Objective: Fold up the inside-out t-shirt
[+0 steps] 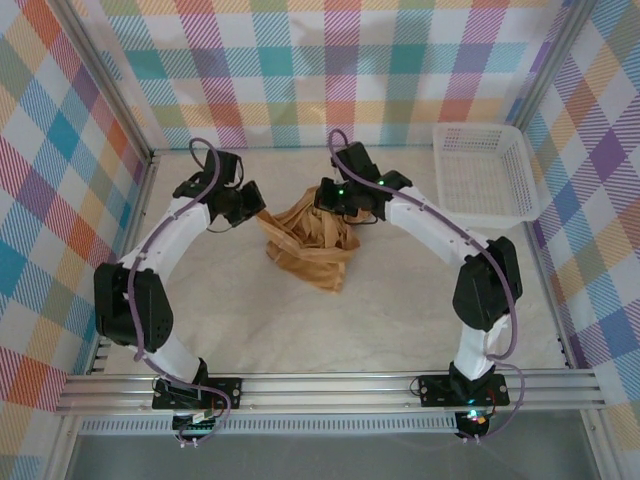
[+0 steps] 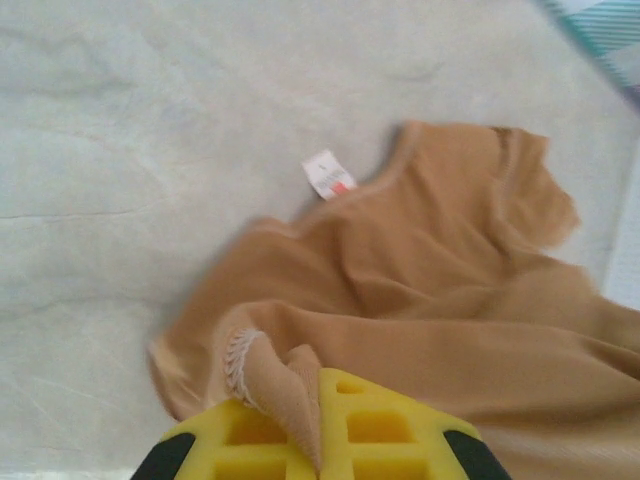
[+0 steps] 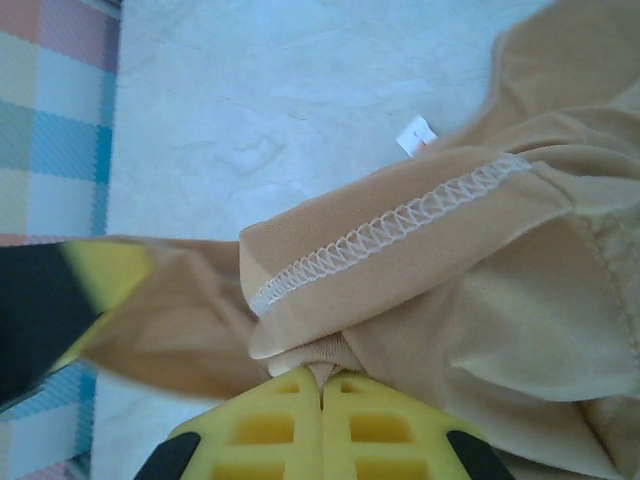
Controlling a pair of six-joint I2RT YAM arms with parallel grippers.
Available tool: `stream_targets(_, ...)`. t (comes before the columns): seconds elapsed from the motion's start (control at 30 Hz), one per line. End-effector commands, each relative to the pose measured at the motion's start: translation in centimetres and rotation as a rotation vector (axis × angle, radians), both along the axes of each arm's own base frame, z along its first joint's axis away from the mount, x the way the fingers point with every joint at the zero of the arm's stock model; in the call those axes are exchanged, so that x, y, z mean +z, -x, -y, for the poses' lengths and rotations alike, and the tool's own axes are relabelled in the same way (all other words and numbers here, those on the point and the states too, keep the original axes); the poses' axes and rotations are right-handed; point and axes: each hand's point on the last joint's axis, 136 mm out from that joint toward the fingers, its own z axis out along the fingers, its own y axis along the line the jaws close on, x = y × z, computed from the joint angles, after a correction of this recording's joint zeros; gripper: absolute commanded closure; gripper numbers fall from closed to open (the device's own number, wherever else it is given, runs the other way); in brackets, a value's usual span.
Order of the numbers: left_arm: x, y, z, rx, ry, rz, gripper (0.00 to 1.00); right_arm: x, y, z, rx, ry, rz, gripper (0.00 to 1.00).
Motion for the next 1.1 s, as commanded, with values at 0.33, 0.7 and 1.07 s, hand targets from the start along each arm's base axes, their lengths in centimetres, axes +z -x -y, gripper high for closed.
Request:
stream_targets(0.33,-11.6,2.3,-6.6,0.192,0.049,-0.221,1.00,12.0,2.6,3.1,0.131,-0.324,0.114,1.00)
stream_targets(0.7,-2.2,4.6,-2.1,-0.007,0.096,0.078,0.25,9.0,4.8,3.2,0.351,-0.440,0.162,1.00)
stream_targets(1.07,-3.4,6.3,12.4,-0.347,0.267,0.066,0.16,-4.1,8.4,8.8,0.165,-0.208,0.080,1.00)
